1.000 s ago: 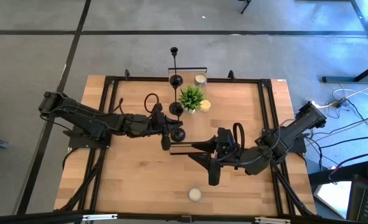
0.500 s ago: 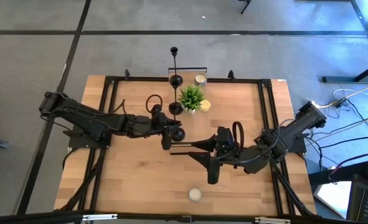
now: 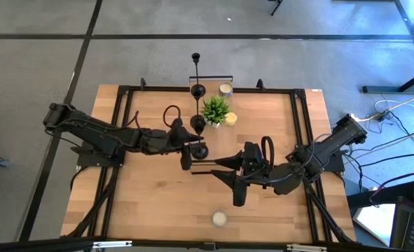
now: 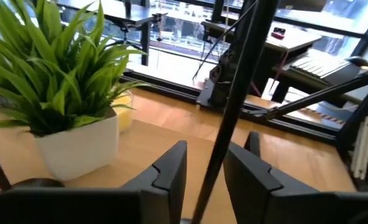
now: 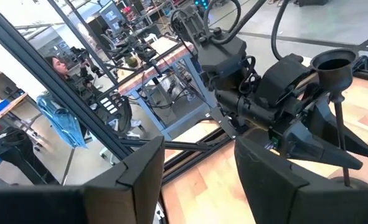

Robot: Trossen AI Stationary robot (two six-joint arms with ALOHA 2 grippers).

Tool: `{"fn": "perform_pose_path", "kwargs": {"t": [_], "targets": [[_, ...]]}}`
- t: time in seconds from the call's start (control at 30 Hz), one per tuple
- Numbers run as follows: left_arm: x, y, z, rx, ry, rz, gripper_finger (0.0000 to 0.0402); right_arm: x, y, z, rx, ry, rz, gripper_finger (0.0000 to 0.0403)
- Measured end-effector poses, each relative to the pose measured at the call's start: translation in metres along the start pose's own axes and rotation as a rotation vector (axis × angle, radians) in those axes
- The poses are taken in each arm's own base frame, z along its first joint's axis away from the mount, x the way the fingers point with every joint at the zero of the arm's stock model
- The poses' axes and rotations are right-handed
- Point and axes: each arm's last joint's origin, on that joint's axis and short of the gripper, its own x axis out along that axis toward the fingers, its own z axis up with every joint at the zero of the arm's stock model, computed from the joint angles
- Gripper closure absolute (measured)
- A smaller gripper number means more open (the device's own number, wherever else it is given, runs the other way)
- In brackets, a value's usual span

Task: Pick & Place candle stick holders
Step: Put the candle holder on the shelf, then put the blue scented candle on the shelf

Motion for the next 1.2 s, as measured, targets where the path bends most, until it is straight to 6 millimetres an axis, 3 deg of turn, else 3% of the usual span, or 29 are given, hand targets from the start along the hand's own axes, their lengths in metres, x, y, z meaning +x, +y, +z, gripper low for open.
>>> {"fn": "perform_pose_path", "kwargs": {"t": [0.33, 0.8, 1.0, 1.2], "targets": [[-0.006, -0.004, 0.003, -0.054, 0.003, -0.053, 0.027, 0.002, -0.001, 0.001, 0.001, -0.003, -0.006, 0.0204], [-0.059, 0.01, 0.016, -0.054, 0.133, -0.007, 0.0254, 0.002, -0.003, 0.0, -0.012, 0.007, -0.016, 0.0204], [-0.082, 0.015, 0.004, -0.129, 0.351, -0.077, 0.0254, 0.0, -0.009, -0.012, -0.004, 0.192, 0.008, 0.0204], [-0.097, -0.003, -0.01, -0.237, 0.49, -0.201, 0.0254, -0.008, -0.019, -0.034, 0.045, 0.441, -0.065, 0.0204]]}}
